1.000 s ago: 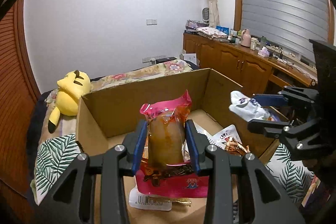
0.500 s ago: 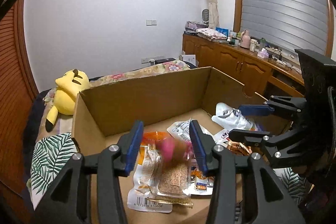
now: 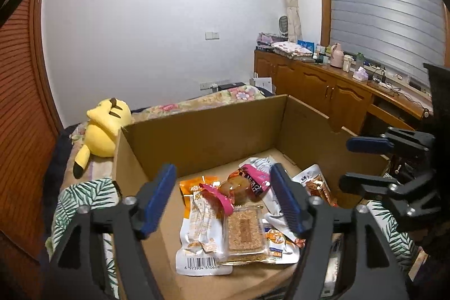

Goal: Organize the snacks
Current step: 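Move both tools back toward the blue candy and white bar on the bed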

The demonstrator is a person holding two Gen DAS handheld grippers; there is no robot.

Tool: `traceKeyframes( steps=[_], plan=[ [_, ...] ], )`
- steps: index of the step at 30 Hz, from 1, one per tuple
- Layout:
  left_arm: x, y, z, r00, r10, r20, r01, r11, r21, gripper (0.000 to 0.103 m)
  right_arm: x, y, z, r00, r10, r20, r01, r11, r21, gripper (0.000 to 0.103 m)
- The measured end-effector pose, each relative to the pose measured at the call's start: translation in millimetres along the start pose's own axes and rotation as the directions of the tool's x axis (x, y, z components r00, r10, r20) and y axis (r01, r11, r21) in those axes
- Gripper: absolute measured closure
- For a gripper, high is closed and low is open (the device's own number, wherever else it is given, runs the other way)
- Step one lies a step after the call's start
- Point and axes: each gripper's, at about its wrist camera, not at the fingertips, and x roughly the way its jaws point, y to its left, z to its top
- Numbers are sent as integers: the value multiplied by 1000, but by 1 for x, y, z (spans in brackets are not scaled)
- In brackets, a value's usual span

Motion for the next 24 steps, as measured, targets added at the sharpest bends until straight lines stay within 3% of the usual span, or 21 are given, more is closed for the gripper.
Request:
traceKeyframes(
  steps=[11, 24],
  plan=[
    [-59, -23, -4, 999, 25, 49, -26, 999, 19, 16, -64, 30, -14, 998, 28, 56, -28, 1000, 7, 37],
    [-105, -28, -70, 996, 78, 46, -76, 996, -38, 16, -56, 47, -77, 997, 68, -36, -65, 995, 82, 44]
  ],
)
